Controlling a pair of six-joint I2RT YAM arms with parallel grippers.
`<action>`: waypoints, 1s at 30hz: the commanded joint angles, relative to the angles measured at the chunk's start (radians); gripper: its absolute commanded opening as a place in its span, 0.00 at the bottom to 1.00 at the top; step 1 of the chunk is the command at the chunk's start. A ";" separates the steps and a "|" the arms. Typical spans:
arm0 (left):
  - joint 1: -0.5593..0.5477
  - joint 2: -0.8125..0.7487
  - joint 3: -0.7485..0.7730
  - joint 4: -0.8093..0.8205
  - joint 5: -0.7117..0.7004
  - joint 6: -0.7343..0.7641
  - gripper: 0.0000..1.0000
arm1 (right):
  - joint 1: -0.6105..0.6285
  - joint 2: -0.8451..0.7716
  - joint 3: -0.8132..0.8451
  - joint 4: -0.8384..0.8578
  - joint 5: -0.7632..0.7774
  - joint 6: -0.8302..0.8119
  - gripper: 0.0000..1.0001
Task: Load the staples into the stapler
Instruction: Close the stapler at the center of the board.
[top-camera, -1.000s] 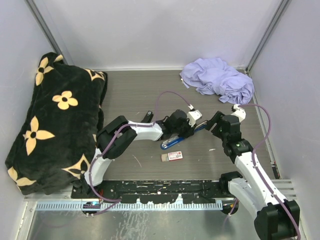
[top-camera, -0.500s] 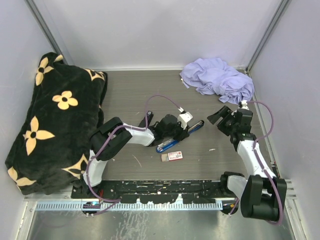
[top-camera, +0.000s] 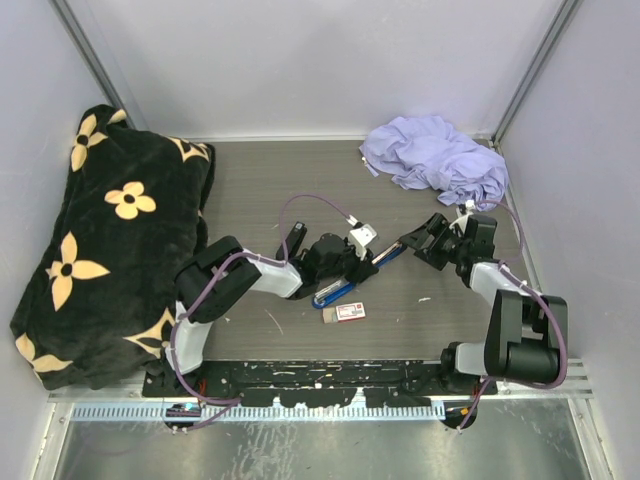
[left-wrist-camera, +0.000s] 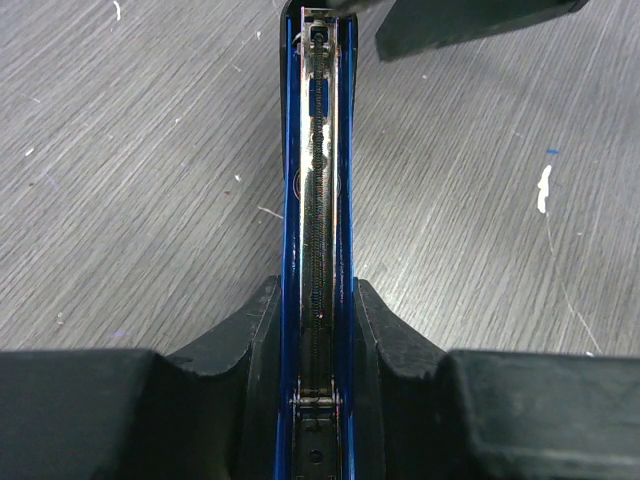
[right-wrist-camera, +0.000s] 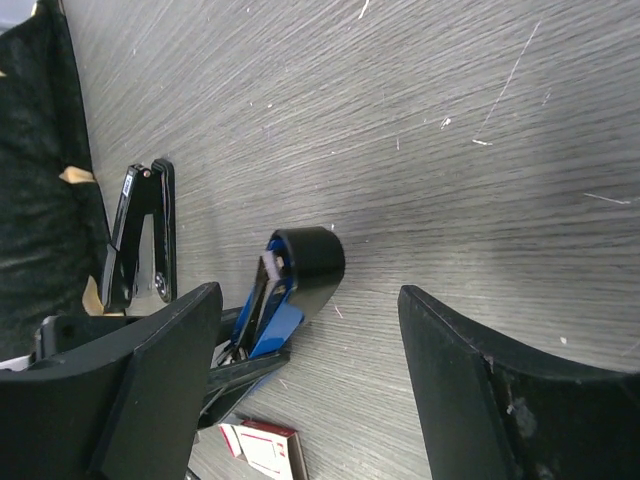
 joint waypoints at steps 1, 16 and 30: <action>0.003 -0.087 0.000 0.161 0.020 -0.012 0.00 | 0.001 0.053 0.006 0.121 -0.076 -0.016 0.77; 0.000 -0.100 -0.012 0.179 0.050 -0.009 0.00 | 0.061 0.202 0.057 0.233 -0.137 -0.014 0.67; 0.001 -0.074 0.061 0.053 0.057 0.009 0.34 | 0.082 0.119 0.054 0.222 -0.105 -0.037 0.17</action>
